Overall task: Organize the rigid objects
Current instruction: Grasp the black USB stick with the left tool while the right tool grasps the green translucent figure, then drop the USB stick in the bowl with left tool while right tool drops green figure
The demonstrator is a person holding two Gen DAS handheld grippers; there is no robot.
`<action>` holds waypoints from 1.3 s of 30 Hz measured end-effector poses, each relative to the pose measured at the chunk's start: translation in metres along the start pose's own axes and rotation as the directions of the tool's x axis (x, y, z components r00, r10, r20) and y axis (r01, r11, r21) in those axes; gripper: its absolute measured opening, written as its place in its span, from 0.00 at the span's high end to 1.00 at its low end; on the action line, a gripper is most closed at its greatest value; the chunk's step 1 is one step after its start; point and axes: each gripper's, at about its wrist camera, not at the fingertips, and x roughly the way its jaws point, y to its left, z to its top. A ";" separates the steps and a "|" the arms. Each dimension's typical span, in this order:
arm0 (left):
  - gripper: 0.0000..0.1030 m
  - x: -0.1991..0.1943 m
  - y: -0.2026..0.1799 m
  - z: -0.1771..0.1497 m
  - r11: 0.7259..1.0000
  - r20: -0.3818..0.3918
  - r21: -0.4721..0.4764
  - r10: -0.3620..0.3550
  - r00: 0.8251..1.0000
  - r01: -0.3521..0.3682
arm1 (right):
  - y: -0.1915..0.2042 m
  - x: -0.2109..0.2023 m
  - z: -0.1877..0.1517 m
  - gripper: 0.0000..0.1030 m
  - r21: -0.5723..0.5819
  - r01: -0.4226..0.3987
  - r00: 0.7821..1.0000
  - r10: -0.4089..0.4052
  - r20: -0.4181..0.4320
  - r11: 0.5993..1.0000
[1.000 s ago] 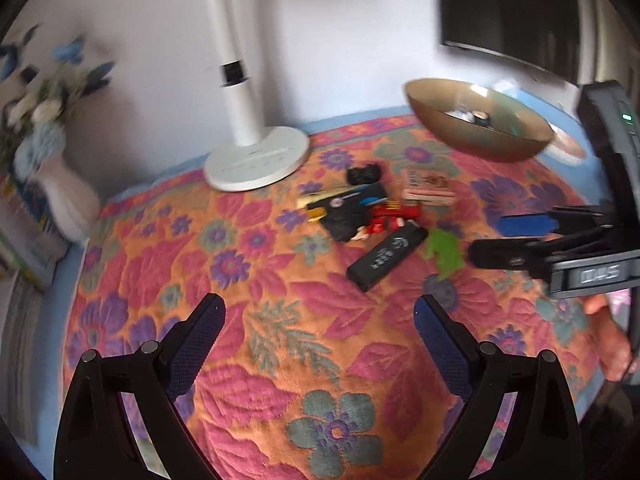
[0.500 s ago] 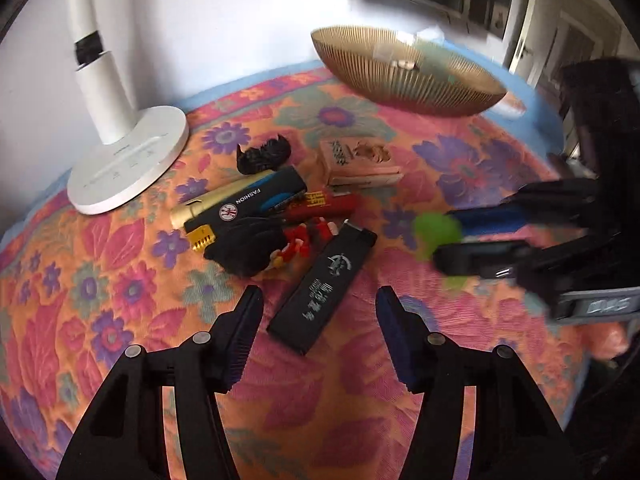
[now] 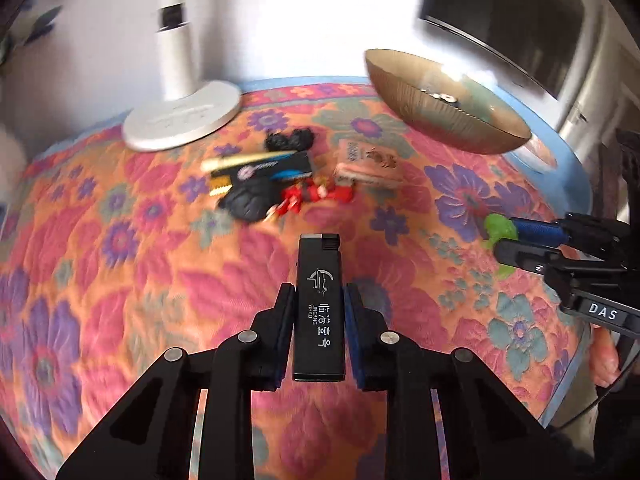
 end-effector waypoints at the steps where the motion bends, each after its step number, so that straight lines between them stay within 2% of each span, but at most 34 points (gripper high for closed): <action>1: 0.80 -0.002 -0.001 -0.006 0.999 0.004 -0.019 0.030 1.000 -0.030 | -0.001 0.000 -0.002 0.68 -0.009 -0.020 1.000 0.020 -0.011 1.000; 3: 0.79 -0.002 -0.004 -0.016 0.998 0.007 -0.029 0.051 0.999 -0.051 | -0.002 0.002 -0.008 0.68 -0.013 -0.051 0.998 0.050 -0.030 0.999; 6: 0.76 0.004 -0.007 -0.024 0.999 0.001 -0.045 0.029 1.000 -0.029 | -0.002 0.013 -0.018 0.67 -0.001 -0.080 0.995 0.080 -0.063 0.997; 8: 0.66 0.002 -0.008 -0.024 0.999 0.006 -0.037 0.028 1.000 -0.028 | -0.006 0.014 -0.024 0.57 0.026 -0.111 0.991 0.112 -0.069 0.994; 9: 0.65 0.001 -0.008 -0.024 0.999 0.004 -0.034 0.026 1.000 -0.026 | -0.008 0.012 -0.026 0.49 0.036 -0.136 0.988 0.138 -0.063 0.990; 10: 0.65 0.000 -0.008 -0.025 0.999 0.002 -0.029 0.033 0.999 -0.033 | -0.008 0.009 -0.030 0.45 0.034 -0.154 0.986 0.156 -0.056 0.987; 13: 0.64 0.000 -0.010 -0.029 0.996 0.013 -0.024 0.084 0.996 -0.084 | -0.007 0.009 -0.033 0.45 0.031 -0.143 0.988 0.144 -0.051 0.989; 15: 0.64 0.006 -0.019 -0.026 0.992 0.024 -0.013 0.128 0.992 -0.127 | -0.006 0.010 -0.031 0.45 0.059 -0.135 0.990 0.138 -0.038 0.989; 17: 0.67 0.009 -0.023 -0.024 0.991 0.022 -0.011 0.136 0.991 -0.135 | -0.006 0.013 -0.027 0.45 0.108 -0.110 0.993 0.114 -0.033 0.988; 18: 0.75 0.009 -0.023 -0.023 0.992 0.022 -0.016 0.128 0.992 -0.128 | -0.005 0.014 -0.026 0.47 0.128 -0.096 0.994 0.101 -0.033 0.987; 19: 0.79 0.009 -0.023 -0.023 0.992 0.026 -0.015 0.126 0.992 -0.126 | -0.004 0.014 -0.025 0.54 0.142 -0.073 0.997 0.078 -0.030 0.987; 21: 0.80 0.006 -0.022 -0.024 0.993 0.033 -0.011 0.120 0.992 -0.120 | 0.001 0.015 -0.024 0.68 0.130 -0.020 0.999 0.023 -0.023 0.991; 23: 0.80 0.000 -0.024 -0.027 0.994 0.048 -0.005 0.113 0.992 -0.112 | 0.007 0.012 -0.027 0.69 0.098 -0.004 1.000 0.004 -0.001 0.995; 27: 0.80 -0.027 -0.030 -0.022 0.999 0.121 -0.014 0.032 0.992 -0.031 | 0.007 -0.006 -0.027 0.69 0.064 -0.021 0.999 0.019 0.027 0.998; 30: 0.80 -0.054 -0.039 -0.002 1.000 0.195 -0.003 -0.001 0.981 0.002 | -0.015 -0.039 -0.012 0.69 0.088 -0.020 0.997 0.013 0.079 0.996; 33: 0.80 -0.088 -0.057 0.038 0.998 0.294 0.040 -0.066 0.953 0.056 | -0.042 -0.078 0.012 0.69 0.108 0.028 0.988 -0.044 0.145 0.994; 35: 0.80 -0.102 -0.071 0.070 0.994 0.344 0.079 -0.093 0.934 0.070 | -0.066 -0.108 0.038 0.69 0.144 0.069 0.975 -0.097 0.197 0.987; 37: 0.80 -0.106 -0.086 0.105 0.989 0.350 0.102 -0.138 0.927 0.108 | -0.087 -0.132 0.060 0.69 0.183 0.069 0.963 -0.113 0.243 0.981; 39: 0.80 -0.099 -0.095 0.137 0.978 0.331 0.098 -0.208 0.920 0.186 | -0.099 -0.148 0.078 0.69 0.196 0.072 0.953 -0.125 0.275 0.978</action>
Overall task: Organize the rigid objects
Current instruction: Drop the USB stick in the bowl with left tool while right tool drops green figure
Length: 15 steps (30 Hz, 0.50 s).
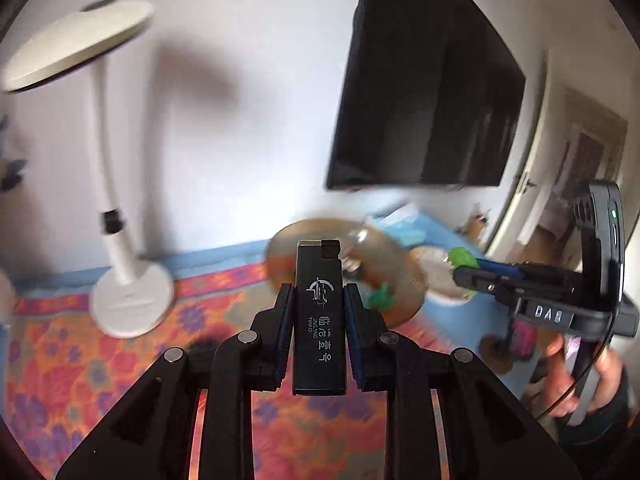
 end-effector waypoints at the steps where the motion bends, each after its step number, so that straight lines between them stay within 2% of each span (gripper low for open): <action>1: 0.80 0.012 -0.001 0.012 0.999 -0.026 -0.024 -0.037 0.999 0.036 | -0.001 -0.002 0.007 0.69 -0.006 0.007 1.000 -0.007 0.009 1.000; 3: 0.80 0.040 -0.002 0.026 0.995 -0.074 -0.066 -0.074 0.994 0.070 | -0.003 0.001 0.020 0.69 -0.025 0.049 0.999 -0.049 0.009 0.998; 5: 0.80 0.072 -0.004 0.029 0.992 -0.141 -0.093 -0.101 0.985 0.089 | -0.007 0.018 0.026 0.69 -0.029 0.061 0.998 -0.062 -0.034 0.998; 7: 0.80 0.106 -0.005 0.022 0.986 -0.233 -0.122 -0.138 0.963 0.112 | -0.017 0.041 0.025 0.69 0.000 0.050 0.993 -0.049 -0.104 0.999; 9: 0.80 0.137 -0.005 0.009 0.983 -0.316 -0.158 -0.142 0.938 0.096 | -0.027 0.073 0.016 0.69 0.046 0.054 0.979 -0.044 -0.200 0.997; 12: 0.80 0.171 -0.007 -0.010 0.982 -0.408 -0.176 -0.141 0.902 0.074 | -0.039 0.102 0.002 0.69 0.101 0.044 0.957 -0.013 -0.289 0.994; 15: 0.80 0.183 -0.011 -0.017 0.988 -0.425 -0.144 -0.113 0.898 0.056 | -0.045 0.120 -0.007 0.69 0.129 0.036 0.944 0.009 -0.329 0.991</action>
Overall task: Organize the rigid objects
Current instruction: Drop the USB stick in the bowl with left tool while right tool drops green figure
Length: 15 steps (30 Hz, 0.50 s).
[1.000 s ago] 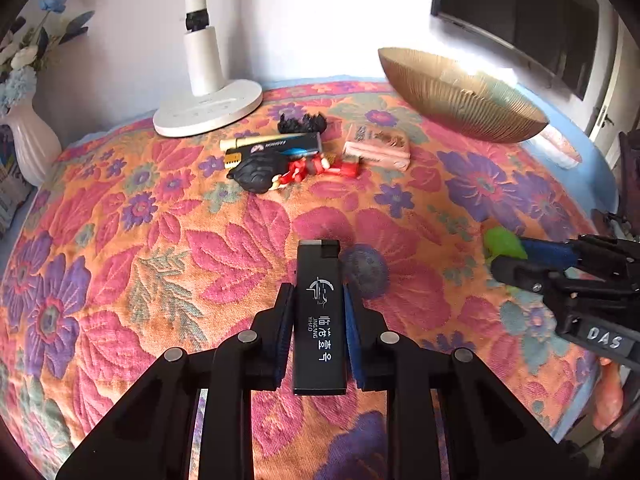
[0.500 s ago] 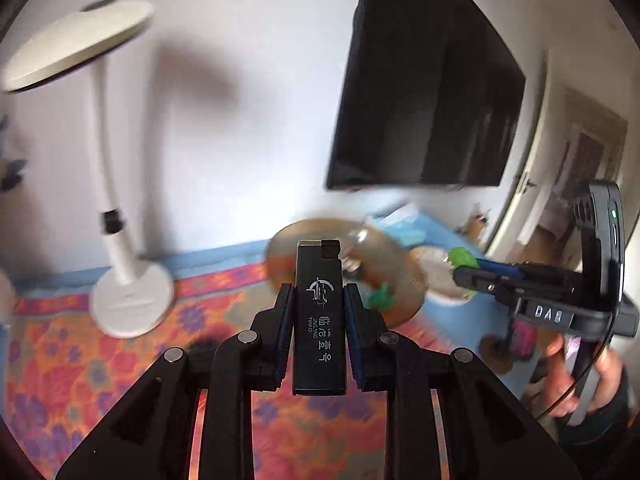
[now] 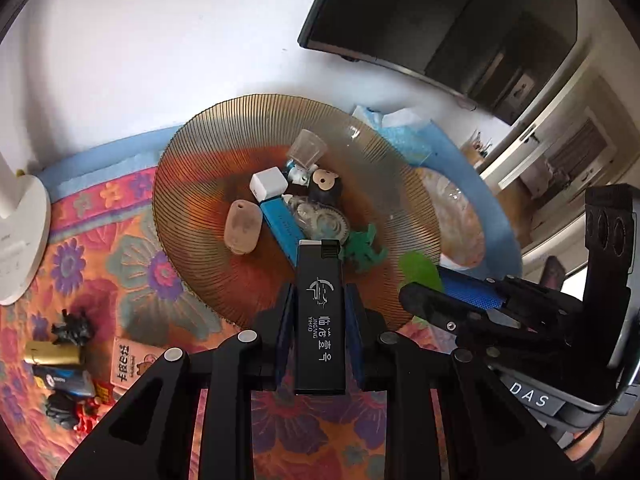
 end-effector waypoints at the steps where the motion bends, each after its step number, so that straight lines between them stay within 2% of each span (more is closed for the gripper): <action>1: 0.80 0.002 -0.001 0.001 1.000 0.000 0.005 0.007 1.000 -0.007 | -0.001 0.004 0.000 0.69 0.004 0.005 1.000 -0.005 -0.008 1.000; 4: 0.79 0.002 -0.001 0.004 1.000 0.017 0.009 -0.006 1.000 0.006 | -0.004 0.009 0.001 0.69 0.015 0.024 0.999 -0.024 -0.026 1.000; 5: 0.71 0.000 0.000 0.008 1.000 0.034 0.008 -0.005 0.999 0.005 | -0.004 0.011 0.004 0.68 0.014 0.037 0.999 -0.037 -0.030 0.999; 6: 0.55 -0.005 0.000 0.011 1.000 0.056 0.006 0.005 0.998 -0.005 | -0.004 0.012 0.007 0.60 0.017 0.067 0.997 -0.066 -0.035 0.998; 7: 0.49 -0.012 0.001 0.012 1.000 0.086 0.006 0.014 0.996 -0.014 | -0.007 0.011 0.007 0.52 0.023 0.086 0.996 -0.085 -0.028 0.996; 9: 0.26 -0.033 0.005 0.011 0.999 0.164 0.005 0.037 0.986 -0.039 | -0.015 -0.007 0.009 0.51 0.059 0.113 0.993 -0.115 0.040 0.992; 11: 0.20 -0.061 0.015 0.005 1.000 0.231 -0.015 0.026 0.972 -0.023 | -0.018 -0.026 0.008 0.51 0.080 0.094 0.991 -0.101 0.093 0.992; 13: 0.20 -0.091 0.029 -0.003 0.999 0.285 -0.042 -0.005 0.958 0.018 | -0.018 -0.044 0.006 0.51 0.095 0.044 0.988 -0.058 0.141 0.994; 15: 0.20 -0.124 0.040 -0.015 0.997 0.351 -0.070 0.005 0.936 0.021 | -0.012 -0.061 0.002 0.50 0.097 0.005 0.983 -0.023 0.182 0.995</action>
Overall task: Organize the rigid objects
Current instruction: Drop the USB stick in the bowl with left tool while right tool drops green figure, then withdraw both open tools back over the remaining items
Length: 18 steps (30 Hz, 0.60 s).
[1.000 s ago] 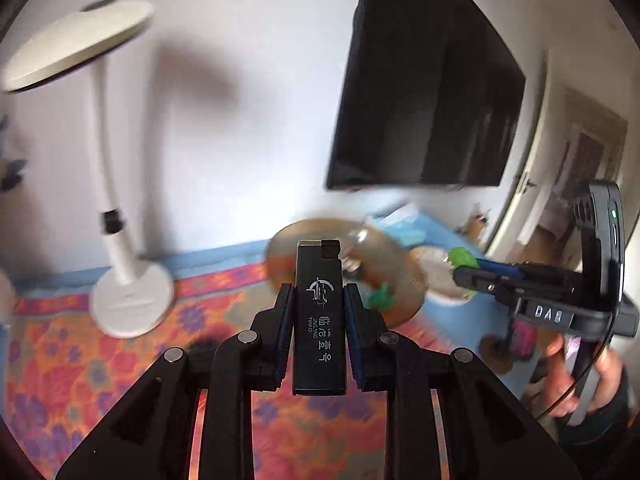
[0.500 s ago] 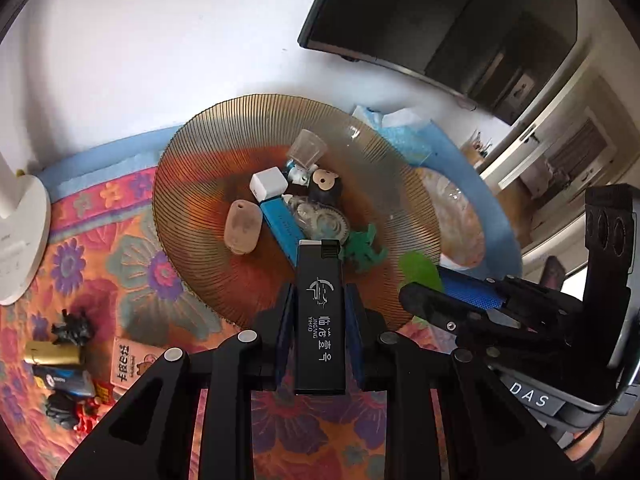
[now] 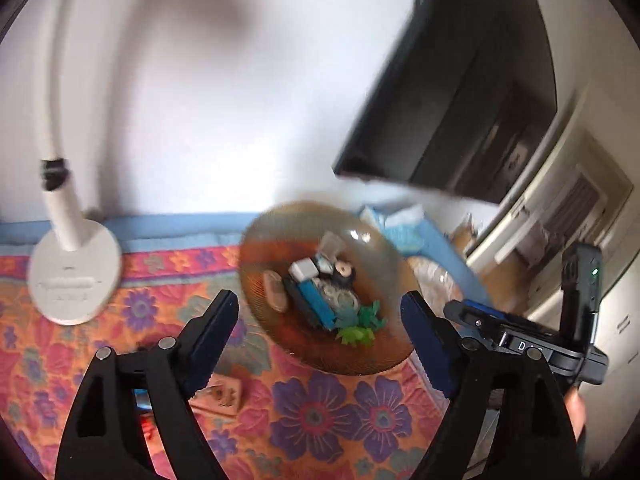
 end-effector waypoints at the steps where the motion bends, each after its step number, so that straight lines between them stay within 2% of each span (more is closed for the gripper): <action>1: 0.20 -0.020 0.005 -0.001 1.000 0.035 0.002 0.013 0.999 -0.014 | 0.006 -0.007 -0.001 0.47 -0.005 -0.024 1.000 0.024 0.011 1.000; 5: 0.18 -0.082 0.012 -0.011 0.994 0.135 0.040 0.091 0.987 -0.097 | 0.043 -0.024 -0.013 0.45 -0.061 -0.150 0.988 0.151 0.021 0.987; 8: 0.03 -0.117 0.021 -0.033 0.978 0.199 0.070 0.177 0.964 -0.194 | 0.081 -0.035 -0.037 0.41 -0.147 -0.222 0.971 0.232 0.054 0.964; 10: 0.03 -0.124 0.034 -0.054 0.966 0.209 0.064 0.234 0.950 -0.252 | 0.098 -0.030 -0.061 0.25 -0.159 -0.254 0.961 0.268 0.073 0.954; 11: 0.03 -0.122 0.044 -0.066 0.960 0.195 0.053 0.259 0.946 -0.274 | 0.106 -0.021 -0.077 0.22 -0.168 -0.275 0.955 0.289 0.067 0.947; 13: 0.03 -0.112 0.070 -0.091 0.937 0.161 0.032 0.338 0.927 -0.347 | 0.123 0.005 -0.109 0.22 -0.212 -0.259 0.960 0.275 0.047 0.942; 16: 0.03 -0.084 0.101 -0.137 0.902 0.156 0.058 0.414 0.897 -0.427 | 0.134 0.046 -0.148 0.22 -0.303 -0.170 0.980 0.193 0.047 0.938; 17: 0.03 -0.073 0.108 -0.148 0.898 0.114 0.086 0.422 0.899 -0.432 | 0.134 0.059 -0.159 0.22 -0.312 -0.156 0.984 0.173 0.029 0.937; 18: 0.03 -0.063 0.113 -0.157 0.905 0.071 0.106 0.406 0.911 -0.412 | 0.131 0.068 -0.167 0.22 -0.306 -0.161 0.985 0.171 0.006 0.938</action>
